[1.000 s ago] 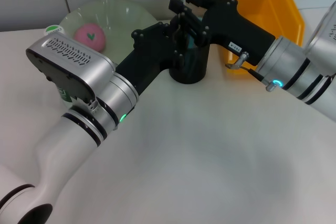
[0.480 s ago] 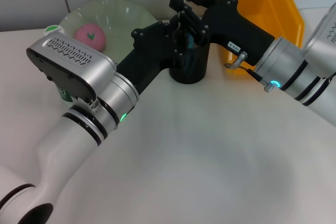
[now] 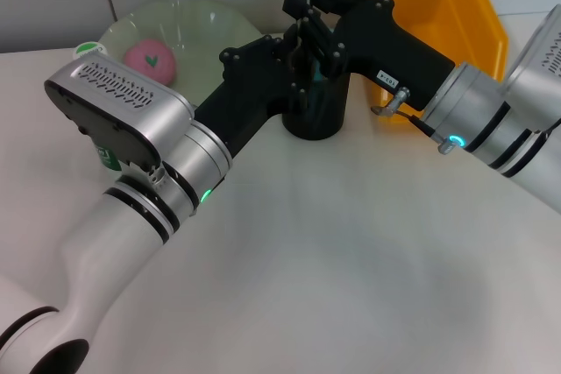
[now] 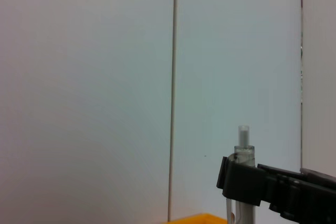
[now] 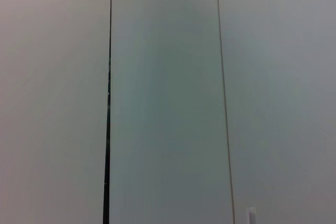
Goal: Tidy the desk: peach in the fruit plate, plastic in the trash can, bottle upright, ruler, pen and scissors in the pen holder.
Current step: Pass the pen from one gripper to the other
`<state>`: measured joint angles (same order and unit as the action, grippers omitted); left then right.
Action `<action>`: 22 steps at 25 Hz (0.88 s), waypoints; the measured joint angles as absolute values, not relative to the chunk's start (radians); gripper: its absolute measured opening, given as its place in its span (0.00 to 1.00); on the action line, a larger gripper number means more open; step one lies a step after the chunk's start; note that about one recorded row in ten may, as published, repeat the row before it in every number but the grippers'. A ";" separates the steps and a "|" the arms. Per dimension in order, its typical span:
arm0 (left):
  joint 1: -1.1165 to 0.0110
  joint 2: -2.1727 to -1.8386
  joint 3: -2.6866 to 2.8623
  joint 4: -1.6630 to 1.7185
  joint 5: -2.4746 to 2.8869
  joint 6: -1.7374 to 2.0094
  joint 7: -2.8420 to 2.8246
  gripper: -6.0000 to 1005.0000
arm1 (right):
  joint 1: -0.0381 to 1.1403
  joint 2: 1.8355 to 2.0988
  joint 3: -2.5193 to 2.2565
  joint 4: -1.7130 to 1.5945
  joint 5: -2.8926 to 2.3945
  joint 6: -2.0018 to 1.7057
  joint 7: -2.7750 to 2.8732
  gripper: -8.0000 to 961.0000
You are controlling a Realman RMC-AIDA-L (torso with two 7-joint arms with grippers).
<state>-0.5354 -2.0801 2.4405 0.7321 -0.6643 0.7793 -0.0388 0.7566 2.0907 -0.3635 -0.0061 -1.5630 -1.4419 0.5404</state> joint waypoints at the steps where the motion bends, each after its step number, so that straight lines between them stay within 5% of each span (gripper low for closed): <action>1: -0.535 -2.080 2.441 0.731 -0.664 0.779 -0.040 0.16 | 0.757 2.091 -0.363 -0.006 -1.563 -1.442 0.540 0.20; 22: -0.535 -2.081 2.442 0.731 -0.656 0.779 -0.053 0.20 | 0.759 2.091 -0.364 0.000 -1.555 -1.432 0.540 0.13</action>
